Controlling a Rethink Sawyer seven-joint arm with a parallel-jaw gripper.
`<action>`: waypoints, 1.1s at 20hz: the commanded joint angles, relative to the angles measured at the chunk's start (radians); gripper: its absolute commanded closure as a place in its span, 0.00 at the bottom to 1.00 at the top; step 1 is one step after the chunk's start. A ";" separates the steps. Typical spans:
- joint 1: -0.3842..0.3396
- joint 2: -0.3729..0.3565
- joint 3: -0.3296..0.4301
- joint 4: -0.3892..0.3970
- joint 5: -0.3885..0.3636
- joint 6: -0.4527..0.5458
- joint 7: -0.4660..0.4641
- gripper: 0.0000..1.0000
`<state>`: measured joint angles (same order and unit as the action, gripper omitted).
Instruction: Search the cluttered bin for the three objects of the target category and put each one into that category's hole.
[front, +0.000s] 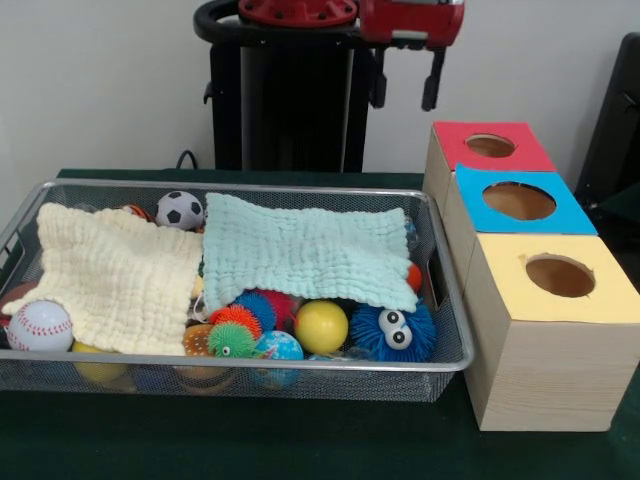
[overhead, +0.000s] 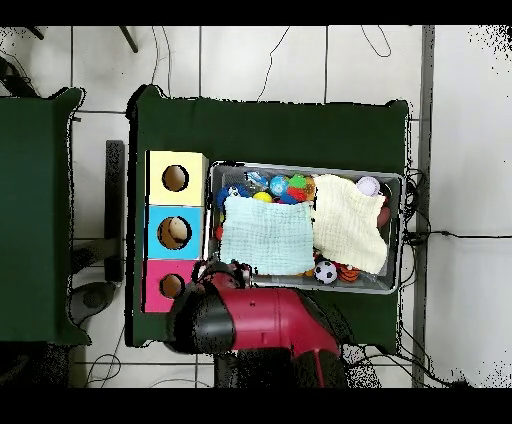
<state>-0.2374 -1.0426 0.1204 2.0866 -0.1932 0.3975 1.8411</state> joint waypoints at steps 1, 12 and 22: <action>-0.109 0.095 0.147 0.021 -0.133 -0.063 -0.148 0.00; -0.248 0.190 0.221 -0.014 -0.306 -0.113 -0.117 0.00; -0.261 0.312 0.209 -0.075 -0.439 -0.209 -0.039 0.00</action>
<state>-0.4795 -0.8403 0.2540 2.0848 -0.5259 0.2837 1.8411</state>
